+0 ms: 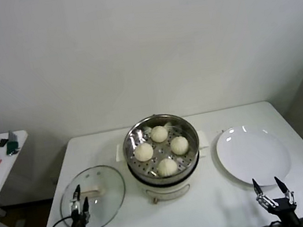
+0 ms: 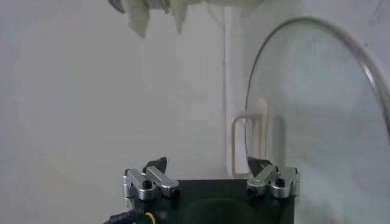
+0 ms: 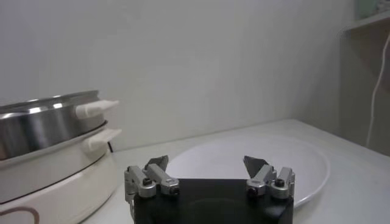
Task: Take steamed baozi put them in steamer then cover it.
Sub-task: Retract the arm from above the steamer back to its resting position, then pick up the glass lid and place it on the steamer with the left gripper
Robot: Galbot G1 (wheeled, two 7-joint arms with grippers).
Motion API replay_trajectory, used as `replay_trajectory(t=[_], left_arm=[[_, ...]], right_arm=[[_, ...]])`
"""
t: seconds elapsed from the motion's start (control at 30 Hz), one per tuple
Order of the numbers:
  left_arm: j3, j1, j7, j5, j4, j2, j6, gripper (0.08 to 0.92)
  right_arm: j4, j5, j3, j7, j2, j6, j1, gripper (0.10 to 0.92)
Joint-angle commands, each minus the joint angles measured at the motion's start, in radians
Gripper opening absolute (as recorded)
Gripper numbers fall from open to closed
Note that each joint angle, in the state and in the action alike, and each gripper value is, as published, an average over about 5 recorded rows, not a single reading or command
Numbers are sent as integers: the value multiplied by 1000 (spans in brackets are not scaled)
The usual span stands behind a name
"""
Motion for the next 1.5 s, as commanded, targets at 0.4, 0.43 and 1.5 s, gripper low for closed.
replay_trajectory(t=[0.4,0.43,1.5], left_arm=[[24,-135,21,20,99,6,29,823],[24,-136,22,20,101,6,30,823],[11,-89,139,-247,-189,103,119,142]], right_arm=[[-9,-20,1,-1,30,20,-14,823],[-9,-22,1,-1,32,20,-14,823],[22,-73,15,36,50,-2,-7,823]])
